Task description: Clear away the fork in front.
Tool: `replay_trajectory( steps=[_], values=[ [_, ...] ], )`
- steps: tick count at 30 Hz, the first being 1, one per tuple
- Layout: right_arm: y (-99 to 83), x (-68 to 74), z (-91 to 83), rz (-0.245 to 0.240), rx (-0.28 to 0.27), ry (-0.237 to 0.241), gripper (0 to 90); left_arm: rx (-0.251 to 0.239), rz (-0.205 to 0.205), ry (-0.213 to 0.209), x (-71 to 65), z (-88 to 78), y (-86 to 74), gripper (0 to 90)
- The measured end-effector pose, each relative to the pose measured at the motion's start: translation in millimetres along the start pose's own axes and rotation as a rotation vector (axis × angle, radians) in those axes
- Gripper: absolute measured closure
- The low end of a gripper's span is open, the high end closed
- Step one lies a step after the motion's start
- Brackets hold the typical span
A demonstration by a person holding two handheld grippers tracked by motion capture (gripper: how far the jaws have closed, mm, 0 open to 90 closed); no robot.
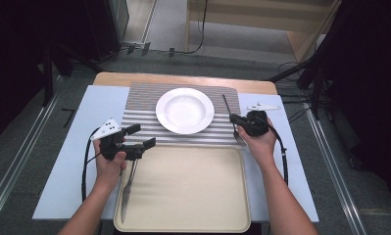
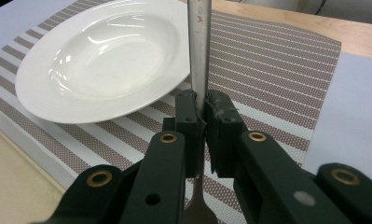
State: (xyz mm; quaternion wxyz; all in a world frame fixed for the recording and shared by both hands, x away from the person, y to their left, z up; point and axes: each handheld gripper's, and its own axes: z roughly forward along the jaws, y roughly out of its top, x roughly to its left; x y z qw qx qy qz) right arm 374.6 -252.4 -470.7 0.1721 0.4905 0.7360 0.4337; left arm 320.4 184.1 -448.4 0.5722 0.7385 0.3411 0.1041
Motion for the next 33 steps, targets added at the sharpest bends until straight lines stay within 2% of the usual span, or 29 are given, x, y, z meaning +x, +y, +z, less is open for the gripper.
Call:
replay_trajectory(
  steps=[8,19,23,29,33],
  values=[
    [1.6,8.7,-4.0,-0.018,-0.019,0.027,82.4,0.022,-0.021,-0.018,-3.6,22.7,5.5,12.9],
    [1.7,23.2,-7.1,-0.043,-0.027,0.068,82.3,0.023,-0.040,-0.041,-10.0,49.8,11.0,12.9],
    [0.0,29.3,-7.4,-0.052,-0.027,0.084,82.3,0.023,-0.062,-0.062,-13.1,61.4,13.6,12.9],
    [-1.8,39.0,-7.6,-0.070,-0.031,0.105,82.3,0.035,-0.053,-0.078,-20.4,74.2,15.5,13.0],
    [-2.7,46.2,-7.5,-0.083,-0.033,0.119,82.3,0.041,-0.061,-0.093,-22.9,79.5,17.1,13.0]
  ],
)
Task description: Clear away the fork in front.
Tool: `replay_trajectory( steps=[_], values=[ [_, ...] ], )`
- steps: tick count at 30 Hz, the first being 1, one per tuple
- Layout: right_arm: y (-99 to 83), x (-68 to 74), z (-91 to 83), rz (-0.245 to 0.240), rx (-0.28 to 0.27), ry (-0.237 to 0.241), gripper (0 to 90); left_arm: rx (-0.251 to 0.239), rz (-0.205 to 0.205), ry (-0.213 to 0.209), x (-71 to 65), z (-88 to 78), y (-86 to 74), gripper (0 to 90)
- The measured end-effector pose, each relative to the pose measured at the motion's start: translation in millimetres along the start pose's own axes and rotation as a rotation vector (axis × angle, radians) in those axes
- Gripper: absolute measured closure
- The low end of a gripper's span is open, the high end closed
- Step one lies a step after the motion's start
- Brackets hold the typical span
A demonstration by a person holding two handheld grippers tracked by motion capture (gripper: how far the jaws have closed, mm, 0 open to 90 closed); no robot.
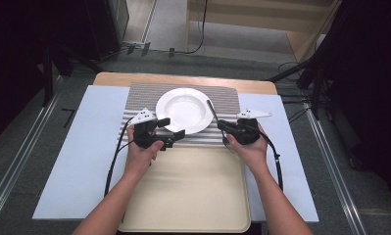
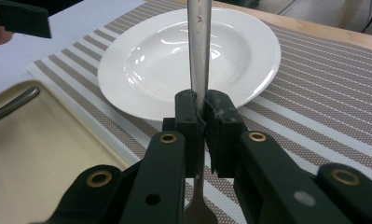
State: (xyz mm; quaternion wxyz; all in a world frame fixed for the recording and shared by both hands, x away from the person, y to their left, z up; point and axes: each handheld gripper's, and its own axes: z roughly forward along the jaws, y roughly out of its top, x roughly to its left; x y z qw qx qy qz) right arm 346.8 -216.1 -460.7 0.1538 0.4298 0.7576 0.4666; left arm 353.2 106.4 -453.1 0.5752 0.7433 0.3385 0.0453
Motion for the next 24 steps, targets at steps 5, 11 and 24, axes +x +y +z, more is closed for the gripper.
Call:
replay_trajectory(
  steps=[5,11,24],
  values=[
    [0.0,8.1,1.2,-0.013,-0.006,0.020,82.3,0.001,-0.015,-0.013,-4.5,9.1,3.7,17.1],
    [1.1,19.9,2.9,-0.027,-0.012,0.041,82.3,0.013,-0.040,-0.013,-9.8,21.8,6.7,24.3],
    [0.0,41.3,7.7,-0.055,-0.012,0.076,82.3,0.016,-0.114,-0.024,-14.0,38.6,8.7,41.3]
  ],
)
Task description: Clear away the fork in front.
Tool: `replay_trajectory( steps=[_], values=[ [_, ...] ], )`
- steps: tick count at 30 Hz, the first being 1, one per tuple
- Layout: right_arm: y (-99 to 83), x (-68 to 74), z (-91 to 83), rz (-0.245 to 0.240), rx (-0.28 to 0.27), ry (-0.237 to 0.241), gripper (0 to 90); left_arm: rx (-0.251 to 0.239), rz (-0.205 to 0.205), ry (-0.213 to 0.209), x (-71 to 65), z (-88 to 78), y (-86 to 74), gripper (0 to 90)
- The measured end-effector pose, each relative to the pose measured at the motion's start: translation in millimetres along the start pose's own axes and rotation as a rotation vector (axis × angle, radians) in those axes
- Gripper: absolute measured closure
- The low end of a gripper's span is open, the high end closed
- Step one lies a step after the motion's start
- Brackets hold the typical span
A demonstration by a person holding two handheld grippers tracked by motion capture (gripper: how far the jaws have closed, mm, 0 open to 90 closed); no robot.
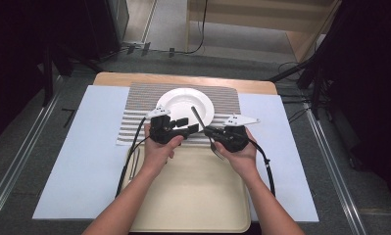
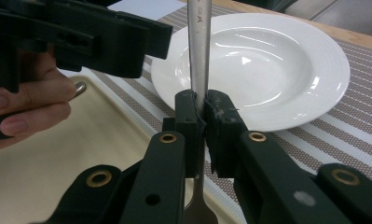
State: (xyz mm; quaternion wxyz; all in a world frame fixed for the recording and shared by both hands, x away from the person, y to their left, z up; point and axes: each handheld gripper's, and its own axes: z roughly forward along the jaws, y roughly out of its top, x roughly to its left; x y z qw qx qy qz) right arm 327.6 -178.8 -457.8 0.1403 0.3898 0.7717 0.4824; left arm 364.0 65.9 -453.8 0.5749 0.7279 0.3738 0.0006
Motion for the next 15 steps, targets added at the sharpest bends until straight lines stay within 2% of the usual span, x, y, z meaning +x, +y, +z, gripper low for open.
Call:
replay_trajectory(
  steps=[6,7,8,10,15],
  values=[
    [0.5,10.2,2.9,-0.020,-0.002,0.010,82.3,-0.001,-0.020,-0.015,-0.8,2.5,0.7,47.8],
    [0.7,12.6,3.7,-0.020,-0.001,0.012,82.3,-0.003,-0.037,-0.021,-0.6,2.7,1.0,48.0],
    [0.8,13.6,4.2,-0.027,-0.001,0.014,82.3,-0.003,-0.037,-0.021,-0.6,2.7,1.0,49.6],
    [1.2,16.8,5.5,-0.033,-0.002,0.017,82.3,-0.006,-0.078,-0.017,0.0,2.9,2.0,50.7],
    [1.9,22.9,8.1,-0.041,-0.001,0.025,82.3,-0.013,-0.115,-0.032,1.2,1.3,3.7,63.0]
  ],
)
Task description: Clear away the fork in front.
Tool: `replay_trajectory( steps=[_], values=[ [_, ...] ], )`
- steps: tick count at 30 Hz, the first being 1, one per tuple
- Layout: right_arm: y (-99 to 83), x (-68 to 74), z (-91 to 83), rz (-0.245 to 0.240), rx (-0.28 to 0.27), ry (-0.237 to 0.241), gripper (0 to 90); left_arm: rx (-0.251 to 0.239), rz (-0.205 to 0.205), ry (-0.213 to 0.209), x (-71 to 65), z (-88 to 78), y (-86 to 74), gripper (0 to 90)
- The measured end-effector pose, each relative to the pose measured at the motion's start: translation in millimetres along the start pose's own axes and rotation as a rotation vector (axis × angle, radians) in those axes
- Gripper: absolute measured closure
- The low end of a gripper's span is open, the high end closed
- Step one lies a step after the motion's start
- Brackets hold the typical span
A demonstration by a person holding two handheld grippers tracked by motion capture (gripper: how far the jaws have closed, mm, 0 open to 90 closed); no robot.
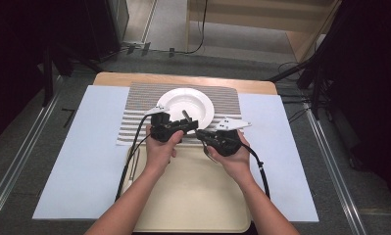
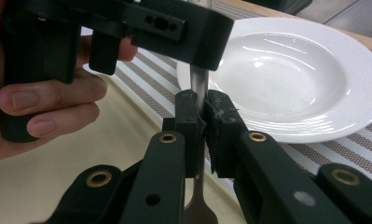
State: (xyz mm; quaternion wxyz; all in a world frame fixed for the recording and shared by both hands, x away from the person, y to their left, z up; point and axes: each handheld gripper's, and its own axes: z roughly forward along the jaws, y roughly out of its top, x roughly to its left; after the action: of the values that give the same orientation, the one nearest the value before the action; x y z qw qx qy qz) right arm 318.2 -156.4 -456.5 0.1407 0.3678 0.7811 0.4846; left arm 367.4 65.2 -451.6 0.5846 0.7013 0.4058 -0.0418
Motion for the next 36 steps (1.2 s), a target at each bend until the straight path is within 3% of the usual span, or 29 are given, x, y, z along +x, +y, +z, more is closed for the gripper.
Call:
replay_trajectory(
  steps=[2,3,4,5,7,12,16,18,20,25,28,30,32,36],
  values=[
    [0.1,2.1,0.5,-0.003,-0.003,0.000,82.2,-0.001,-0.010,-0.004,0.4,-1.4,0.8,75.2],
    [0.1,3.0,0.5,-0.004,-0.003,-0.001,82.2,-0.006,-0.026,-0.045,1.9,-2.6,1.3,82.5],
    [0.0,4.8,1.0,-0.009,-0.009,-0.008,87.3,-0.008,-0.013,-0.022,-0.3,-3.5,1.7,85.1],
    [-0.6,6.7,0.5,-0.015,-0.020,-0.036,88.2,-0.003,-0.001,-0.030,-0.9,-4.3,2.1,85.8],
    [-0.4,7.9,-1.0,-0.015,-0.040,-0.013,77.6,0.002,-0.007,-0.054,0.1,-6.8,2.8,86.0],
    [-1.4,10.2,-5.3,-0.038,-0.067,0.019,55.2,0.014,0.009,-0.055,-0.4,-14.7,5.6,86.0],
    [-6.5,4.9,-11.6,-0.054,-0.124,-0.019,41.5,0.031,0.015,-0.055,1.5,-21.5,6.1,86.1],
    [-9.7,0.4,-16.3,-0.034,-0.127,-0.046,39.9,0.031,0.013,-0.060,2.9,-25.6,5.7,86.1],
    [-12.7,-3.3,-22.4,-0.017,-0.096,-0.079,36.2,0.032,0.012,-0.060,4.4,-29.7,5.2,86.1],
    [-25.7,-12.2,-37.5,0.022,-0.113,-0.128,17.9,0.030,0.000,-0.068,8.9,-39.0,4.6,86.1],
    [-32.9,-17.9,-48.1,0.054,-0.150,-0.125,10.3,0.032,0.000,-0.078,10.8,-43.7,4.6,86.1],
    [-36.9,-22.0,-54.1,0.062,-0.166,-0.121,10.0,0.036,0.000,-0.078,11.7,-46.2,3.8,86.1],
    [-40.3,-25.0,-59.7,0.076,-0.172,-0.122,0.7,0.041,-0.005,-0.085,13.2,-48.6,2.5,86.1],
    [-47.5,-29.2,-70.2,0.078,-0.189,-0.144,0.6,0.048,-0.005,-0.087,14.9,-54.0,0.0,86.1]
  ],
)
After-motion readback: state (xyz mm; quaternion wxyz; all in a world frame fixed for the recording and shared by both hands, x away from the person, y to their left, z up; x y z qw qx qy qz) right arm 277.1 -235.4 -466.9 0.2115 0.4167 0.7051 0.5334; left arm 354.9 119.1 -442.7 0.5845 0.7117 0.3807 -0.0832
